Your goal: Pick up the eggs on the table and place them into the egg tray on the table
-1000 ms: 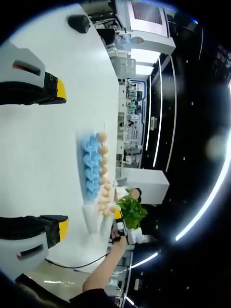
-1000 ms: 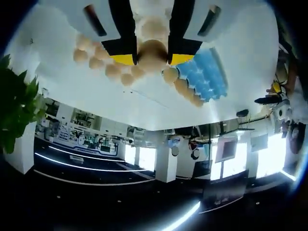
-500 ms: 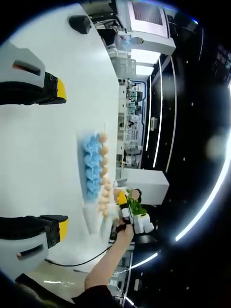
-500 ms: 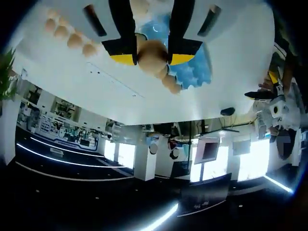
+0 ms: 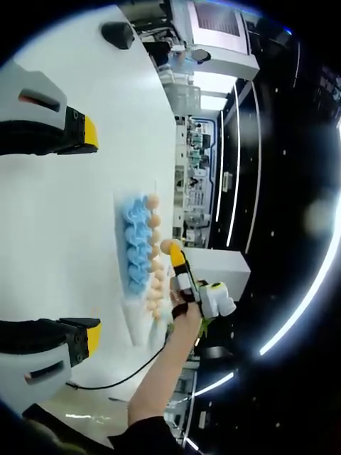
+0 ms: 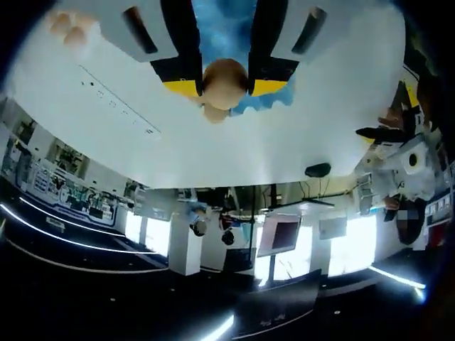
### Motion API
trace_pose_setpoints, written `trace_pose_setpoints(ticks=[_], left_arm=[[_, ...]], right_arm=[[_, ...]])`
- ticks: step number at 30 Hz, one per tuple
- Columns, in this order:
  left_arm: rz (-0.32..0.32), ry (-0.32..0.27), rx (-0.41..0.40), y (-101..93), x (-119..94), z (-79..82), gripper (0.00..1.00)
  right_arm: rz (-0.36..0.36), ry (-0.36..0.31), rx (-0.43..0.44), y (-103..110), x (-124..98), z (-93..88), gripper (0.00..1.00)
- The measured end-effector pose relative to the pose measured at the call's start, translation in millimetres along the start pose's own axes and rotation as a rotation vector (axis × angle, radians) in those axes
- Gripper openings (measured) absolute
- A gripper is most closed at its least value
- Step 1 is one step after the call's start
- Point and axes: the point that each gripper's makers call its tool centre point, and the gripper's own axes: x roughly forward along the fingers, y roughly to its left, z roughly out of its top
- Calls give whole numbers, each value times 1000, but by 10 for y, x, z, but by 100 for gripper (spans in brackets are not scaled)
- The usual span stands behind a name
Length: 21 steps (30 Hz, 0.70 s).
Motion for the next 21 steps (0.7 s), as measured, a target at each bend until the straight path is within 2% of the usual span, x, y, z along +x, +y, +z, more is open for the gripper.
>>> trace_pose_setpoints(ticks=[5, 9, 21], left_arm=[[-2, 1, -3, 0, -8, -16, 97], [-1, -2, -7, 6, -30, -20, 97], [3, -8, -7, 40, -51, -6, 97]], right_arm=[[50, 26, -21, 125, 295, 12, 27], [75, 35, -1, 176, 505, -13, 27], [80, 65, 16, 211, 770, -14, 27]])
